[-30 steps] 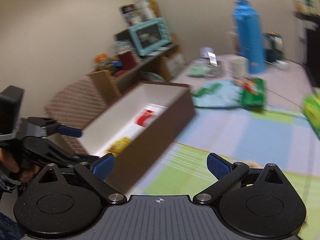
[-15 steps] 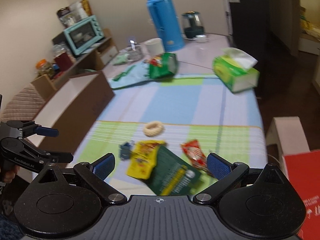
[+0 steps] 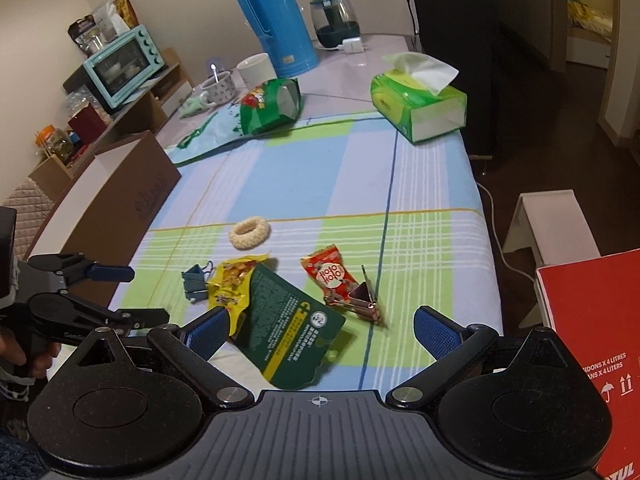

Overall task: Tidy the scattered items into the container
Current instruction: 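Grasp the blue binder clip with the left gripper while the right grasps the green card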

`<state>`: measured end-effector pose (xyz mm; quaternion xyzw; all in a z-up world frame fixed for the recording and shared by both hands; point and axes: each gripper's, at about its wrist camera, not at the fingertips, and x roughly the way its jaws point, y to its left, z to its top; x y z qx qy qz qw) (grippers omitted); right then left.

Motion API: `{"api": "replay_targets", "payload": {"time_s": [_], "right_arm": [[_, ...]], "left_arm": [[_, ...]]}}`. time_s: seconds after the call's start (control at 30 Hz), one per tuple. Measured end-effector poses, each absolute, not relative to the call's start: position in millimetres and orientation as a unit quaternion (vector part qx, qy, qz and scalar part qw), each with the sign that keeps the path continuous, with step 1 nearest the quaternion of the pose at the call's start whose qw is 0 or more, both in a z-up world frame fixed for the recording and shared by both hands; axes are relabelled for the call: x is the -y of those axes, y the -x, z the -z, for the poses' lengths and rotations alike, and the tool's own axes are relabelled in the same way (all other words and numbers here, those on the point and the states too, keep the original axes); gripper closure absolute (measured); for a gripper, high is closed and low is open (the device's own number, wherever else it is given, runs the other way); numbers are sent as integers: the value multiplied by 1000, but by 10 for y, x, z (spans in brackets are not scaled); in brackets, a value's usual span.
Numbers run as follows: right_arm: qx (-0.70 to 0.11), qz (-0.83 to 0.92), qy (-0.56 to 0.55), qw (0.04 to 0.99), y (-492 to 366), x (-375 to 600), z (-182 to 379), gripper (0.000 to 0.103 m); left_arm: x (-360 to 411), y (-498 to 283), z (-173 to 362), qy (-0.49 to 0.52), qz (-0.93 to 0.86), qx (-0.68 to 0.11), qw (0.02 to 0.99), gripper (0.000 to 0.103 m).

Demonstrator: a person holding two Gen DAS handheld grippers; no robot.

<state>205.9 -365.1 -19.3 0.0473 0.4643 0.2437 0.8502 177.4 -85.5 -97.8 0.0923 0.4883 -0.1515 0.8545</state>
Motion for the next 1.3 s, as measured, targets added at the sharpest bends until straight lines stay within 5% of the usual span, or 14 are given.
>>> {"api": "replay_targets", "payload": {"time_s": [0.27, 0.47, 0.77, 1.13, 1.17, 1.3], "right_arm": [[-479, -257, -41, 838, -2299, 3478, 298, 2], [-488, -275, -36, 828, -2439, 3323, 372, 3], [-500, -343, 14, 795, -2509, 3007, 538, 3], [-443, -470, 285, 708, -2340, 2507, 1059, 4], [-446, -477, 288, 701, -2336, 2505, 1115, 30], [-456, -488, 276, 691, -2284, 2528, 1208, 36]], "left_arm": [[801, -2102, 1214, -69, 154, -503, 847, 44], [751, -2269, 1397, -41, 174, -516, 838, 83], [598, -2199, 1364, -36, 181, -521, 833, 85], [397, -2059, 1346, -27, 158, -536, 829, 85], [405, -2048, 1346, -26, 157, -535, 830, 85], [428, -1982, 1345, -24, 157, -536, 829, 85]]}}
